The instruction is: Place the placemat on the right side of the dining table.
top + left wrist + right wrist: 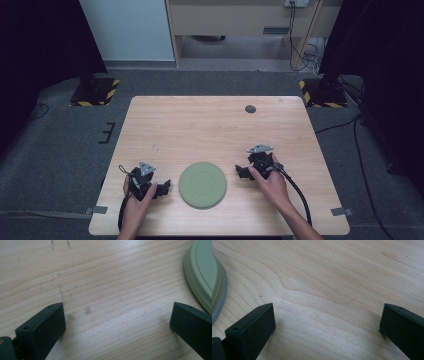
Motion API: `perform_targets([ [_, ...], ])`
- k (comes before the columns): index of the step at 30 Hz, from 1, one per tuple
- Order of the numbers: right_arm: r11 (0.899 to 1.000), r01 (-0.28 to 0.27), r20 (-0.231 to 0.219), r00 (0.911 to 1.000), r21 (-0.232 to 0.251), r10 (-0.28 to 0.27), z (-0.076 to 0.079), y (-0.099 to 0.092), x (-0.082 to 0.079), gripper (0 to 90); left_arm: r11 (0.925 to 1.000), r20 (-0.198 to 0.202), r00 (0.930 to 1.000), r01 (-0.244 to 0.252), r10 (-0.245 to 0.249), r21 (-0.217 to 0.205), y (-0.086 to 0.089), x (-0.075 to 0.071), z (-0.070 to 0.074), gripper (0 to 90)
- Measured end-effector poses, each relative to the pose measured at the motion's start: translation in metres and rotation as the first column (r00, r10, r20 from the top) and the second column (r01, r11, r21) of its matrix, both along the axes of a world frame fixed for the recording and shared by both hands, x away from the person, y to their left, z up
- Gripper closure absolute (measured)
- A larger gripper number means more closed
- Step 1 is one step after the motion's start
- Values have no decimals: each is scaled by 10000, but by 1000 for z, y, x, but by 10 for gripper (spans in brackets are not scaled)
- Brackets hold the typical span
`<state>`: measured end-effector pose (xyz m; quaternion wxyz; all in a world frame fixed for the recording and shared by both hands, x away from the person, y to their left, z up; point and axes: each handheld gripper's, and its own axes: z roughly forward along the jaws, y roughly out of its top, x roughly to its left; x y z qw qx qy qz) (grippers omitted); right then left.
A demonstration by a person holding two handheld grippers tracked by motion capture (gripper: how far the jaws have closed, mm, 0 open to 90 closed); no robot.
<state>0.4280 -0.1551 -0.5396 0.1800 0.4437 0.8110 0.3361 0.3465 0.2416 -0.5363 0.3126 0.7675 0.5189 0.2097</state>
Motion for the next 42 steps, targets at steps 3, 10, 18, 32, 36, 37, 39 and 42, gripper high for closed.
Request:
perform_targets([
  [3,10000,20,-5,10000,9,-20,0,0,0,4,10000,-2,10000,82,-82,7,0,1,0,0],
  [10,9991,-414,168,9990,99,412,2,-3,-5,74,9993,49,9995,308,-307,-230,2,0,1,5],
  [18,9905,-1223,707,9905,633,1178,21,6,-31,75,9947,314,9961,848,-831,-584,0,-9,6,24],
  [32,9653,-2600,324,9653,233,2592,20,26,-61,76,9830,152,9853,1706,-1700,-681,-15,-19,8,33],
  [36,9642,-2645,258,9642,186,2640,18,29,-62,79,9801,91,9815,1914,-1912,-534,-21,-18,6,34],
  [37,9643,-2645,227,9642,145,2641,18,31,-62,82,9793,115,9806,1959,-1956,-506,-24,-18,5,34],
  [39,9646,-2635,247,9644,122,2632,17,32,-62,84,9787,97,9799,1993,-1991,-486,-25,-18,5,34],
  [42,9655,-2601,240,9652,-94,2602,15,36,-60,78,9791,110,9799,1995,-1992,-391,-27,-18,5,29],
])
